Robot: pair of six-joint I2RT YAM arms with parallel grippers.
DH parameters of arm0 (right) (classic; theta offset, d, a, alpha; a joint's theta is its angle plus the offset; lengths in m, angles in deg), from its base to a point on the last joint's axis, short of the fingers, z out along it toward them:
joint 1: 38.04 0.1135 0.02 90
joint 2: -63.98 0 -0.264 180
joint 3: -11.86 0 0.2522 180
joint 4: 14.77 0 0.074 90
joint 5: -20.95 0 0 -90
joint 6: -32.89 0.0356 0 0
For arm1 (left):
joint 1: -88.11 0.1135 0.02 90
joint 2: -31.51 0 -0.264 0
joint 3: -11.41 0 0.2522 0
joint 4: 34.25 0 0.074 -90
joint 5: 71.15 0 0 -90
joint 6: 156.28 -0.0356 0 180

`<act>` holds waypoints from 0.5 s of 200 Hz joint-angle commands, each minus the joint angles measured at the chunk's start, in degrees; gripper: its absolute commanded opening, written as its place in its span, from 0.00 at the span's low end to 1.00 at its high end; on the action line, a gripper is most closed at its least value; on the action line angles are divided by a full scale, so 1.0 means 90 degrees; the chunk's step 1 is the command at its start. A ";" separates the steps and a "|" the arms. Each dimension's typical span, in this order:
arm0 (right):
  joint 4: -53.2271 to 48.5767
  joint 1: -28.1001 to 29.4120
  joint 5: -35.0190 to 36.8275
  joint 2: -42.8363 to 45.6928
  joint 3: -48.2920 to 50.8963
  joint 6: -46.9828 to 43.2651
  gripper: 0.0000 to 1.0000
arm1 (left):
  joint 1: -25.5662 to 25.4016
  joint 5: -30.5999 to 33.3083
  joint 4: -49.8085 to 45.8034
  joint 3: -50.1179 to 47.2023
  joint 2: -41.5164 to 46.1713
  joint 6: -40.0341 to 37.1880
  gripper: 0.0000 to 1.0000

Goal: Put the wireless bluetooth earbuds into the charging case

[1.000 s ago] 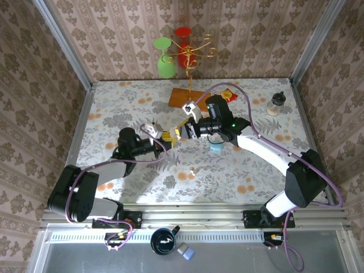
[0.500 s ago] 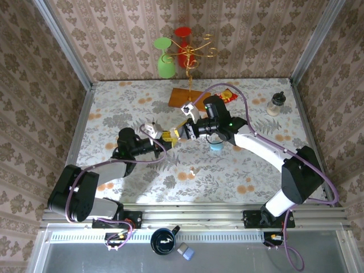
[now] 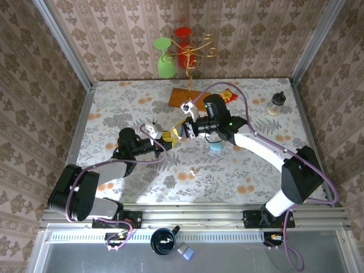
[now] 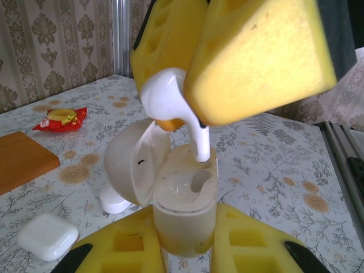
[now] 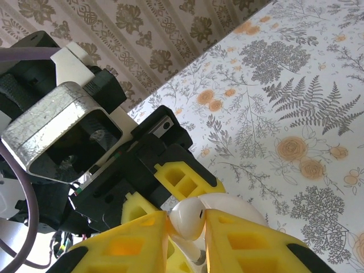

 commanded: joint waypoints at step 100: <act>0.0122 -0.0115 -0.0027 -0.0302 0.0096 0.0005 0.24 | 0.0083 0.0038 0.0764 0.0006 0.0153 0.0434 0.01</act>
